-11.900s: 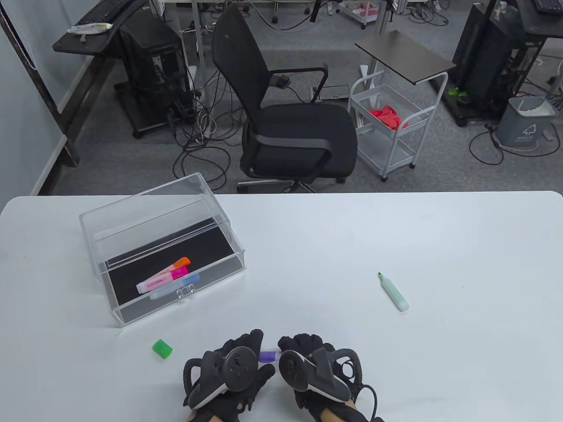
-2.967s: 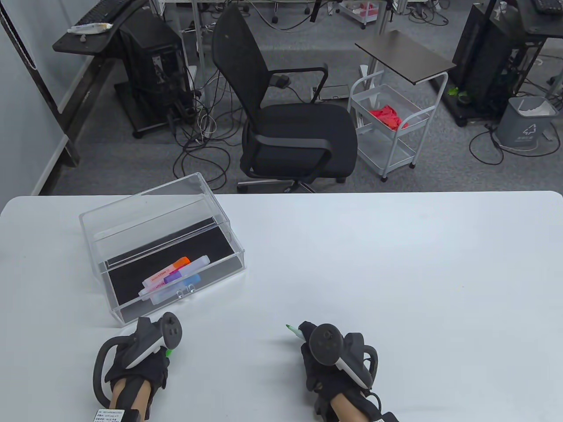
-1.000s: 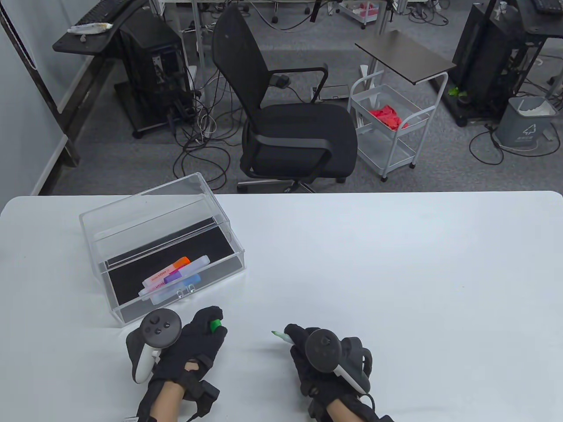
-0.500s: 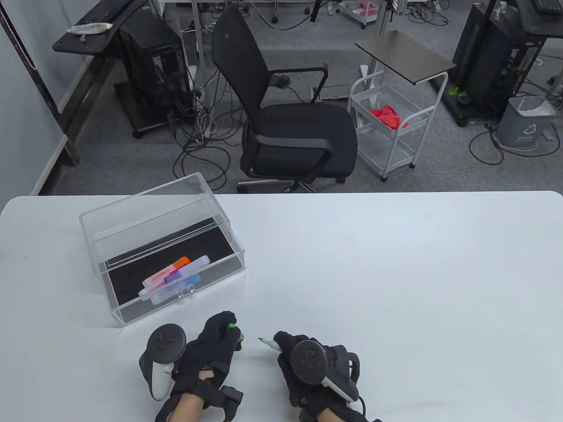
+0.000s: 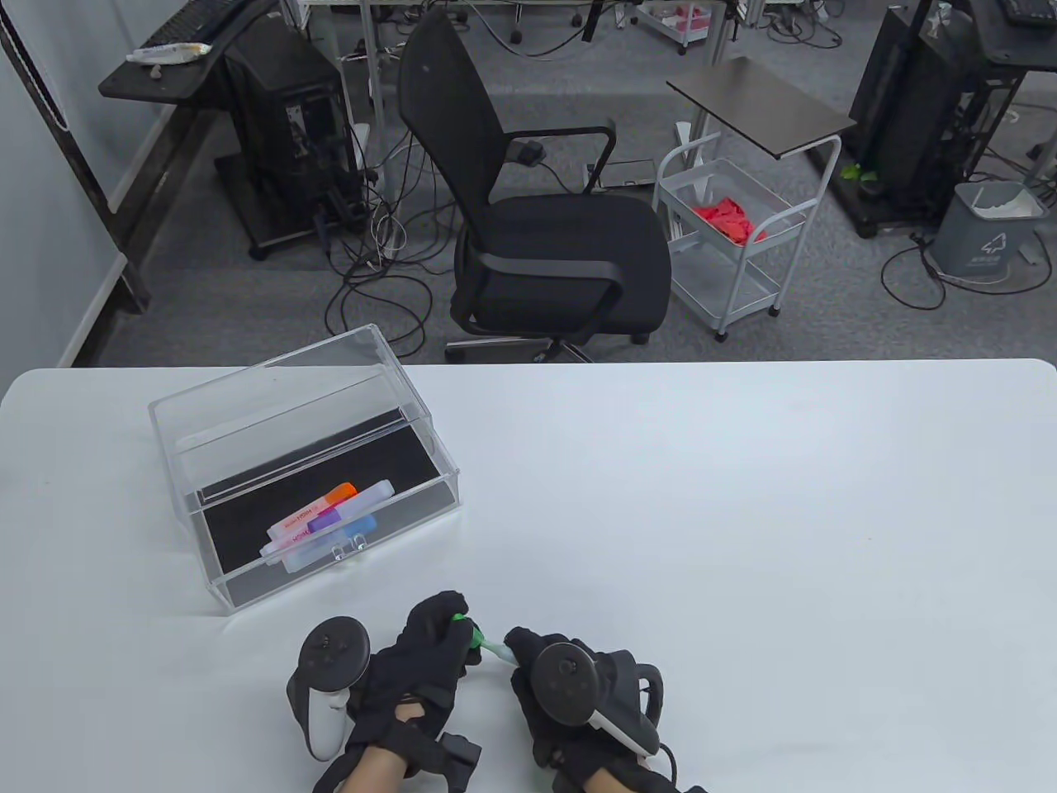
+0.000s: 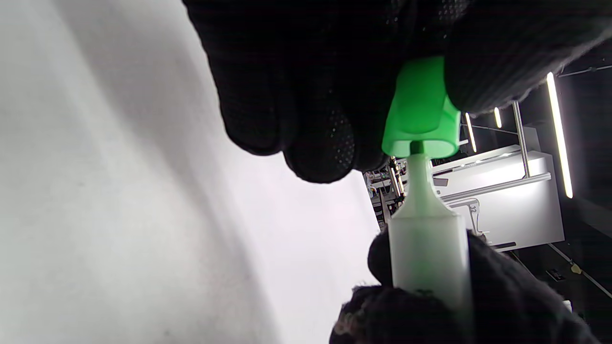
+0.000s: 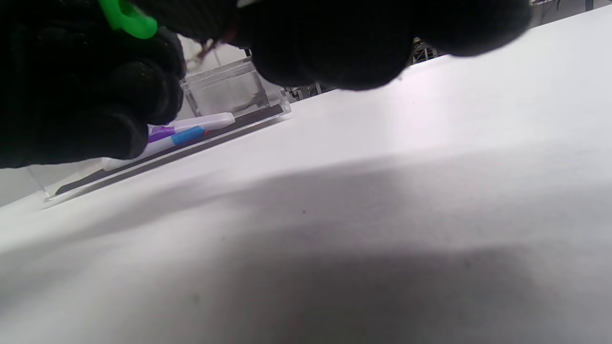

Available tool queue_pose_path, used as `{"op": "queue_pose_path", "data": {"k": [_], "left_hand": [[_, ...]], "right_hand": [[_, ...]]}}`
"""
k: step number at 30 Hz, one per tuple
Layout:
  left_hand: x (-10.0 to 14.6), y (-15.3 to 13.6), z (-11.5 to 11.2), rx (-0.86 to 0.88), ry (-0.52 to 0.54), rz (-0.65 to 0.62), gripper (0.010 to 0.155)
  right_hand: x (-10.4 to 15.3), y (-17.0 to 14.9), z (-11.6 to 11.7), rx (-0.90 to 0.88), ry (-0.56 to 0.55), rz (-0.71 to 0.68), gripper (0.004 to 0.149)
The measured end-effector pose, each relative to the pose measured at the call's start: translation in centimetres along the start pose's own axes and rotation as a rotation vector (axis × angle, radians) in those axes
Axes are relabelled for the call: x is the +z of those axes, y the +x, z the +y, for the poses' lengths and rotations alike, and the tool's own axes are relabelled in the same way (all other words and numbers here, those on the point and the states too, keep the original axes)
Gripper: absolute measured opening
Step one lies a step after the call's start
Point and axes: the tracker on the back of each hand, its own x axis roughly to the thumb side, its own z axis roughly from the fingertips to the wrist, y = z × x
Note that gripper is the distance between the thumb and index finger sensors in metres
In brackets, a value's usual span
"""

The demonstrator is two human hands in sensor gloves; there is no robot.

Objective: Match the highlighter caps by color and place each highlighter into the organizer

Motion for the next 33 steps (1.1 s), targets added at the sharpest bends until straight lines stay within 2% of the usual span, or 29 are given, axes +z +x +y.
{"op": "queue_pose_path", "data": {"k": [10, 13, 20, 24, 27, 30, 33], "left_hand": [[0.4, 0.4, -1.5, -0.007, -0.027, -0.025, 0.054], [0.4, 0.7, -1.7, -0.092, -0.033, -0.043, 0.054], [0.9, 2.7, -2.4, -0.523, -0.08, -0.216, 0.055], [1.3, 3.7, -2.6, -0.601, -0.068, -0.276, 0.054], [1.2, 3.7, -2.9, -0.619, -0.112, -0.297, 0.053], [1.5, 4.1, -3.0, -0.654, -0.109, -0.313, 0.052], [1.5, 3.8, -2.8, -0.608, -0.108, -0.31, 0.052]], "right_hand": [[0.0, -0.3, -0.1, -0.04, -0.033, 0.014, 0.053], [-0.1, -0.8, 0.0, -0.045, -0.021, 0.03, 0.053], [-0.1, -1.6, -0.4, -0.134, 0.021, 0.05, 0.051], [0.0, -1.5, -1.1, -0.139, 0.012, 0.027, 0.05], [0.0, -1.6, -1.2, -0.149, 0.023, 0.01, 0.051], [0.2, -1.3, -1.5, -0.123, 0.009, 0.005, 0.051], [0.2, -1.5, -1.3, -0.138, 0.032, 0.014, 0.052]]}}
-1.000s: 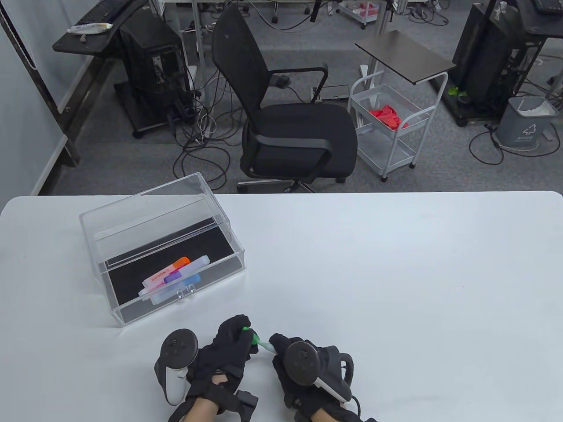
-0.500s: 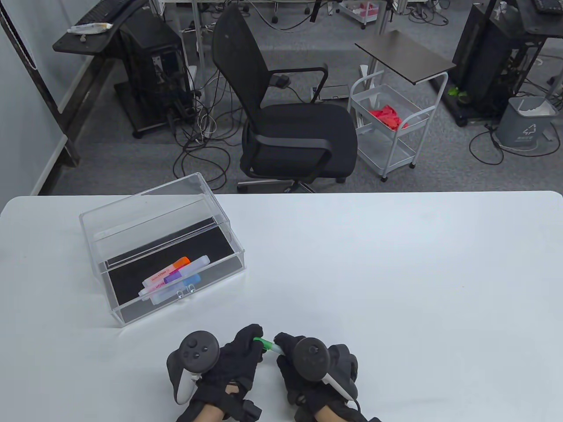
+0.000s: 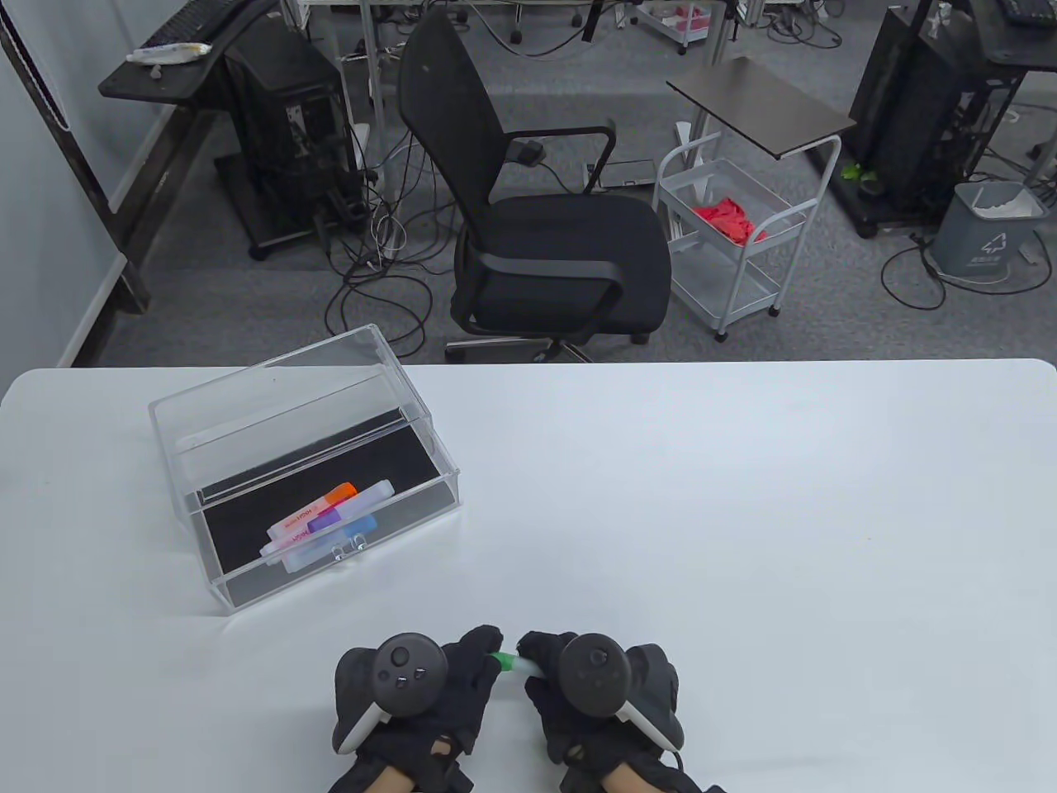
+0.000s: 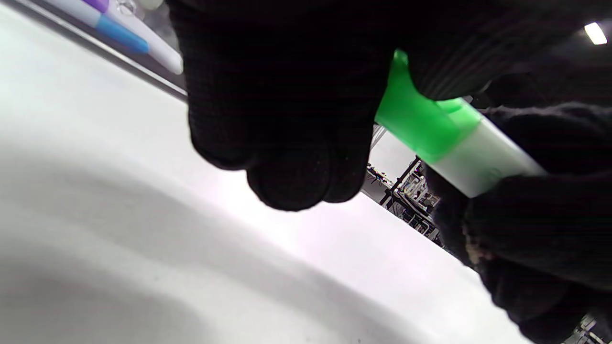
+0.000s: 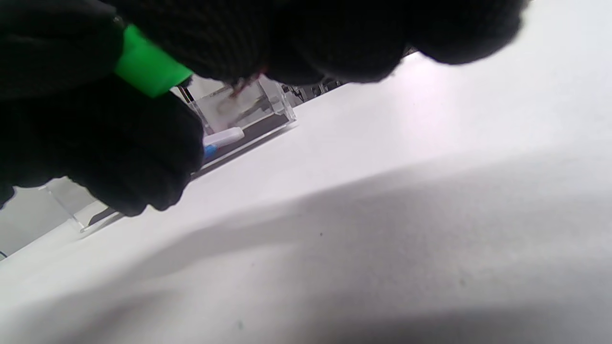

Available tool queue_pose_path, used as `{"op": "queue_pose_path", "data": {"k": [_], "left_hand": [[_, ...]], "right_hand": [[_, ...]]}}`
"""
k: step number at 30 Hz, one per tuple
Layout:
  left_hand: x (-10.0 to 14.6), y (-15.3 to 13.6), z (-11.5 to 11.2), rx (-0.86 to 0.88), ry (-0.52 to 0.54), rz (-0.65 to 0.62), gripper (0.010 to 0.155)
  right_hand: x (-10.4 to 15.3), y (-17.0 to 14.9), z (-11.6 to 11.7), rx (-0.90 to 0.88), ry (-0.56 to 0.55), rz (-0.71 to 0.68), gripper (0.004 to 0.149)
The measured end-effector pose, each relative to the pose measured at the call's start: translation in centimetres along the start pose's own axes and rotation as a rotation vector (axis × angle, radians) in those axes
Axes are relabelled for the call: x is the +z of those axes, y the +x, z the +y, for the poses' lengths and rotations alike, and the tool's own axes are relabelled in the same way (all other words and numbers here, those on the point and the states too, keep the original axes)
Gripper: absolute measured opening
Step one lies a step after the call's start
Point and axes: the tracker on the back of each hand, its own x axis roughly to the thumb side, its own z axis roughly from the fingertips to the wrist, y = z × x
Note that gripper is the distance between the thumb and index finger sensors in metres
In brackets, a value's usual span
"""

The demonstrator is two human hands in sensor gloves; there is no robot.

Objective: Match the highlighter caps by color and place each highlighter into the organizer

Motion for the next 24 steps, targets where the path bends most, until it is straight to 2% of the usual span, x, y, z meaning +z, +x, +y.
{"op": "queue_pose_path", "data": {"k": [4, 7, 10, 15, 24], "left_hand": [[0.1, -0.2, 0.0, -0.048, 0.005, 0.054, 0.055], [0.3, 0.0, -0.2, -0.167, -0.019, 0.052, 0.072], [0.4, 0.3, -0.4, -0.275, -0.037, 0.036, 0.077], [0.4, 1.1, -1.0, -0.319, -0.059, 0.012, 0.077], [0.2, 1.1, -1.7, -0.367, -0.136, 0.016, 0.067]], "right_hand": [[-0.5, -0.1, 0.4, 0.018, 0.042, 0.017, 0.053], [-0.5, 0.3, 0.5, 0.121, 0.026, 0.021, 0.053], [-0.2, 0.9, 0.6, 0.209, 0.022, -0.019, 0.054], [0.1, 1.7, 0.9, 0.305, 0.025, -0.073, 0.059], [0.1, 1.8, 1.2, 0.265, 0.026, -0.124, 0.072]]}}
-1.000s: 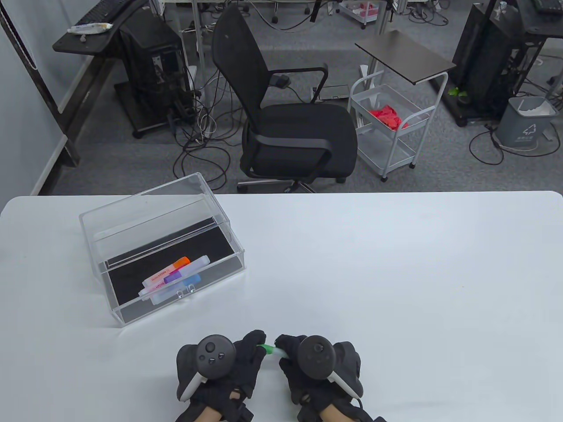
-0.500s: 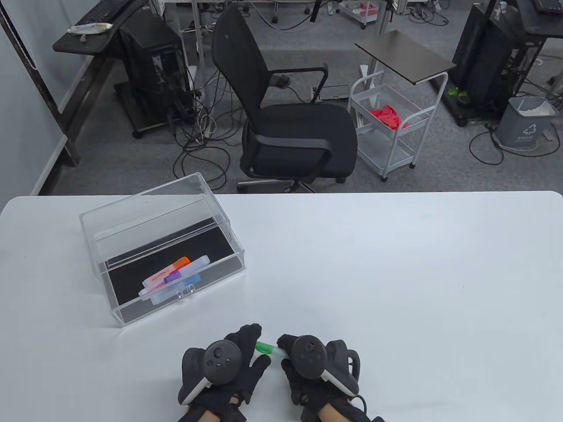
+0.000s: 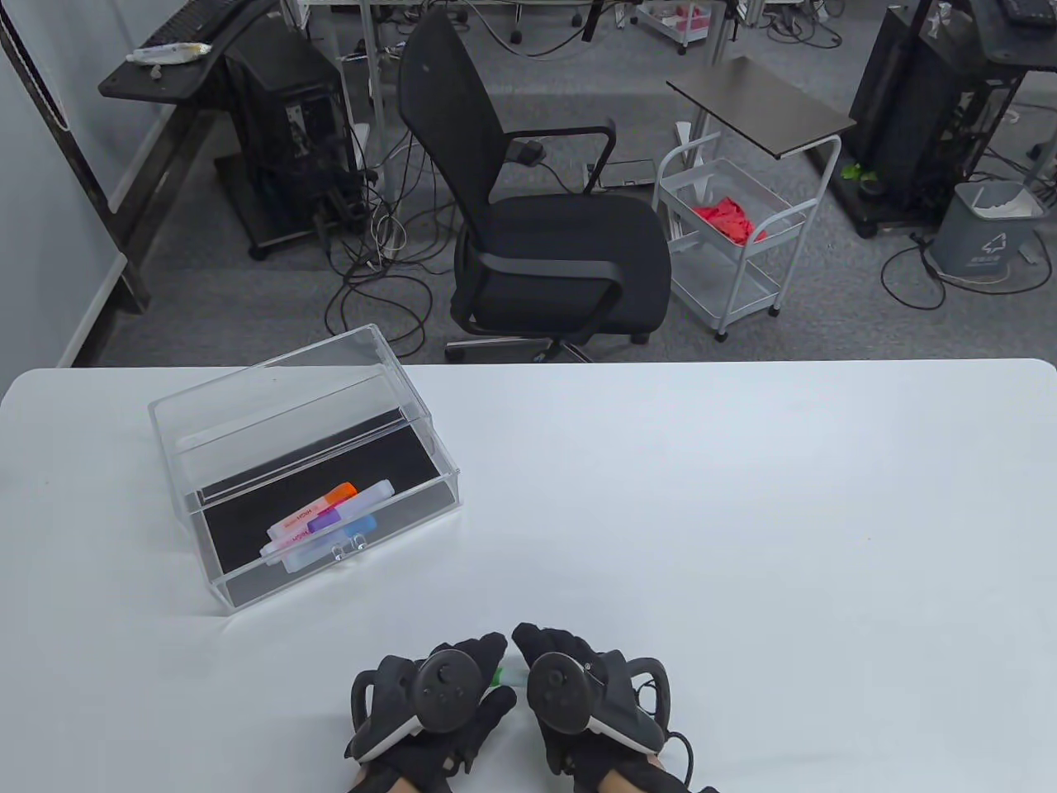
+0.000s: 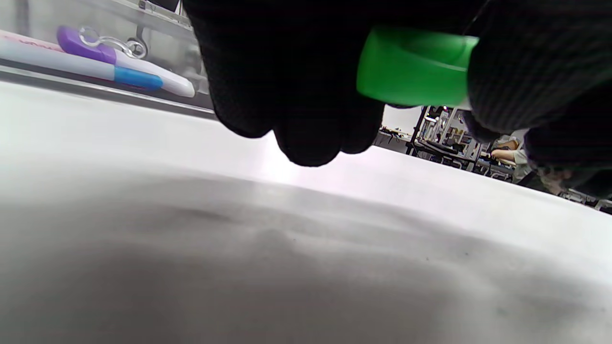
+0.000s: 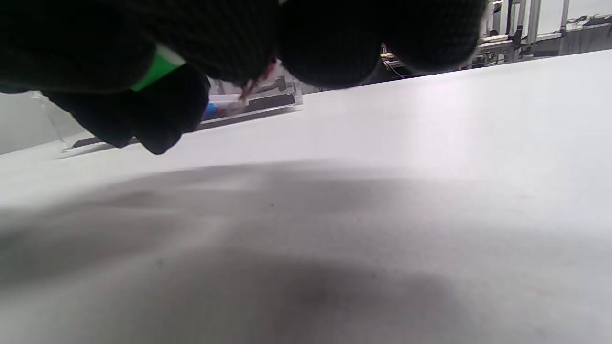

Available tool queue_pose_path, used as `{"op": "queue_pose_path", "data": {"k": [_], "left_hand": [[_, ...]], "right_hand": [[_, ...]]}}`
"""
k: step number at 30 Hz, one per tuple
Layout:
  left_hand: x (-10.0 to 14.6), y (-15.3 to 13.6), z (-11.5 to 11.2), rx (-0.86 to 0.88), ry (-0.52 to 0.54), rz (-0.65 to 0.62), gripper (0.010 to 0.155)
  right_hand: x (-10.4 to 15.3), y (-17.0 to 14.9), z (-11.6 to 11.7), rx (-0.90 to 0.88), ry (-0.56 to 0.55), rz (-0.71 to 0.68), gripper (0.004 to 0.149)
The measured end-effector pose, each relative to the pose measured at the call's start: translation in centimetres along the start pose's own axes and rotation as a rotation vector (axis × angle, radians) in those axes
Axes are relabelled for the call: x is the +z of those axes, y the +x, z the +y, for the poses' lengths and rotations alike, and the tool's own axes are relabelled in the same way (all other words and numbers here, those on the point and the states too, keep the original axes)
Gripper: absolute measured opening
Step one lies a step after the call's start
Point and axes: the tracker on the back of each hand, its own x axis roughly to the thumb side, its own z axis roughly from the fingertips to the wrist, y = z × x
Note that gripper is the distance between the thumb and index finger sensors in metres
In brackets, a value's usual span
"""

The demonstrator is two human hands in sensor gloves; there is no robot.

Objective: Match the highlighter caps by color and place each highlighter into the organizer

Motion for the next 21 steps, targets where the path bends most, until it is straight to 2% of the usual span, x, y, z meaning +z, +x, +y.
{"op": "queue_pose_path", "data": {"k": [9, 15, 18, 21], "left_hand": [[-0.4, 0.9, -1.0, -0.063, -0.099, -0.058, 0.057], [-0.5, 1.4, -1.3, -0.159, -0.124, -0.051, 0.055], [-0.6, 1.0, -1.1, -0.173, -0.115, -0.02, 0.056], [-0.7, -0.3, -0.5, -0.172, -0.089, 0.033, 0.056]], "right_hand": [[-0.2, -0.2, 0.7, -0.113, 0.074, -0.064, 0.074], [-0.2, -0.2, 0.7, -0.07, 0.086, -0.041, 0.075], [-0.1, -0.5, 0.6, -0.039, 0.069, 0.0, 0.078], [0.2, -1.1, -0.1, -0.016, 0.016, 0.04, 0.074]]}}
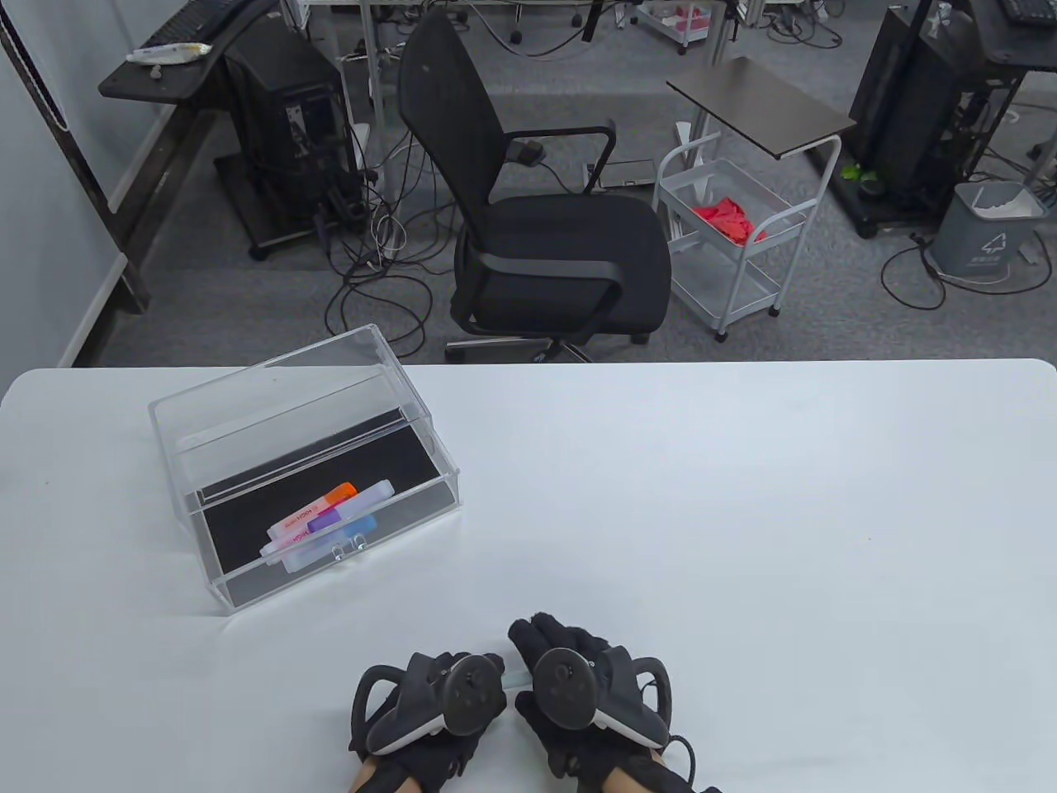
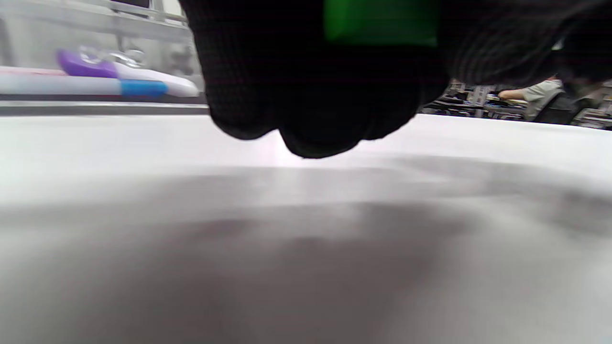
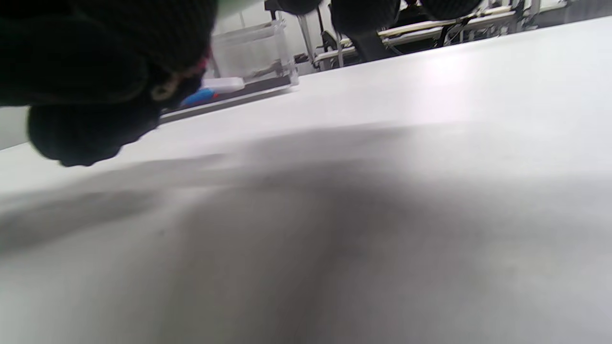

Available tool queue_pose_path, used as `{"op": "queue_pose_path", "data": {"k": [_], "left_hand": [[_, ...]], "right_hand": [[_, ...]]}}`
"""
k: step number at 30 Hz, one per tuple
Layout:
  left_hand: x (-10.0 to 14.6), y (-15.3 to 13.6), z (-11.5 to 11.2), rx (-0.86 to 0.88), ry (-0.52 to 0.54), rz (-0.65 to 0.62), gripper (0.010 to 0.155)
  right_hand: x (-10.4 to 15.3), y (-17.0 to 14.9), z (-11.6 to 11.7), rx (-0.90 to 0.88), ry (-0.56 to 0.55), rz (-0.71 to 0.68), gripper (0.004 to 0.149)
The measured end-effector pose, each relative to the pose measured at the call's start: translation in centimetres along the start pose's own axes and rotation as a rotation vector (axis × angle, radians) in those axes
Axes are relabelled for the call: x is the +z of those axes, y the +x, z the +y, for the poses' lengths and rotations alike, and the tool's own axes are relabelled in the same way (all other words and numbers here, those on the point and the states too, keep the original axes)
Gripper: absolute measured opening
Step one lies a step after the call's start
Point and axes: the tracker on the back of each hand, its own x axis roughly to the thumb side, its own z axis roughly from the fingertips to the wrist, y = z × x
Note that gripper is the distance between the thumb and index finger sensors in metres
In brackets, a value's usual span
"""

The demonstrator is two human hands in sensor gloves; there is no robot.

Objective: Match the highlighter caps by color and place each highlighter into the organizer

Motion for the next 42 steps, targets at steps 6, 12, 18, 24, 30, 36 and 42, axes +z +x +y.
{"op": "queue_pose_path", "data": {"k": [6, 12, 18, 24, 30, 36, 42], "left_hand": [[-0.9, -3.6, 1.2, 0.0, 0.004, 0.112, 0.056], [-2.3, -7.0, 3.9, -0.136, 0.063, 0.232, 0.056], [-4.1, -11.4, 7.5, -0.161, 0.127, 0.381, 0.056], [-5.9, -15.7, 9.3, -0.172, 0.11, 0.535, 0.058], [-6.9, -18.4, 9.1, -0.119, 0.062, 0.618, 0.064], [-6.2, -19.0, 8.9, -0.061, 0.049, 0.604, 0.076], [-4.2, -17.2, 9.3, -0.019, 0.171, 0.536, 0.075]], "right_hand": [[0.1, -1.1, -0.9, 0.039, -0.042, 0.1, 0.072], [-0.2, -1.4, -0.7, 0.061, -0.008, 0.136, 0.074], [-0.2, -1.3, -0.7, 0.1, -0.002, 0.134, 0.075], [-0.2, -1.4, -0.7, 0.094, 0.011, 0.142, 0.075], [-0.3, -1.2, -0.8, 0.112, 0.017, 0.132, 0.074], [-0.4, -0.7, -0.6, 0.122, 0.027, 0.119, 0.075], [-0.4, -0.4, -0.5, 0.115, 0.034, 0.114, 0.075]]}}
